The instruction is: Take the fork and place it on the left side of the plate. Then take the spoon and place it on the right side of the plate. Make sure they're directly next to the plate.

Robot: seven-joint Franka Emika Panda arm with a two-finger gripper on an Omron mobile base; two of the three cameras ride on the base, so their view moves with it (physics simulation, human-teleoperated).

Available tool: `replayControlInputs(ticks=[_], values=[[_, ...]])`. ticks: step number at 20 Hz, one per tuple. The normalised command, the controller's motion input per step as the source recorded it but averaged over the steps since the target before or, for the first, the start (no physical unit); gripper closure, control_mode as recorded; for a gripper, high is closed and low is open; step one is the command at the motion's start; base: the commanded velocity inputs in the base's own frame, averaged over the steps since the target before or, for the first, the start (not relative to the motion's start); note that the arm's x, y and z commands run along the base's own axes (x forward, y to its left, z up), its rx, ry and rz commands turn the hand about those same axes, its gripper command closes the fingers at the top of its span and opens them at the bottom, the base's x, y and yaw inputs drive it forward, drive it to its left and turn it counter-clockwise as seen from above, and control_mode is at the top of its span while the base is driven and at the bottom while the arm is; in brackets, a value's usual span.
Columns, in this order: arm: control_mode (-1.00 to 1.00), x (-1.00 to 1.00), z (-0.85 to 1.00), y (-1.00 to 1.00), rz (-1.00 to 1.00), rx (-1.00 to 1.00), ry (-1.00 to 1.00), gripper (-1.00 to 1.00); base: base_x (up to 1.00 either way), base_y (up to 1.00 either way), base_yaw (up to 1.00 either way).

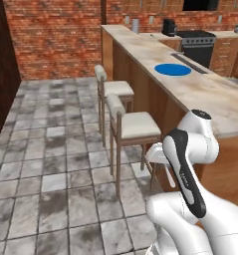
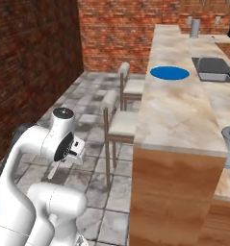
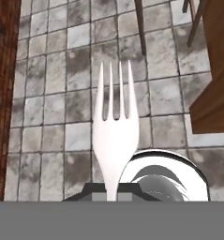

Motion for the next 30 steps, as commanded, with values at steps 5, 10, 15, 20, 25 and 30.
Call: replayControlInputs(ticks=[5, 10, 15, 20, 25, 30], values=[[1.00, 0.00, 0.00, 0.00, 0.00, 0.00, 0.00, 1.00, 0.65, 0.46, -0.41], [1.00, 0.00, 0.00, 0.00, 0.00, 0.00, 0.00, 1.00, 0.59, 0.49, -0.39], [1.00, 0.00, 0.00, 0.00, 0.00, 0.00, 0.00, 1.00, 0.53, 0.52, -0.39], [1.00, 0.00, 0.00, 0.00, 0.00, 0.00, 0.00, 1.00, 0.09, 0.60, -0.36], [1.00, 0.00, 0.00, 0.00, 0.00, 0.00, 0.00, 1.00, 0.00, 0.69, -0.33], [1.00, 0.00, 0.00, 0.00, 0.00, 0.00, 0.00, 1.00, 0.00, 0.72, -0.34]])
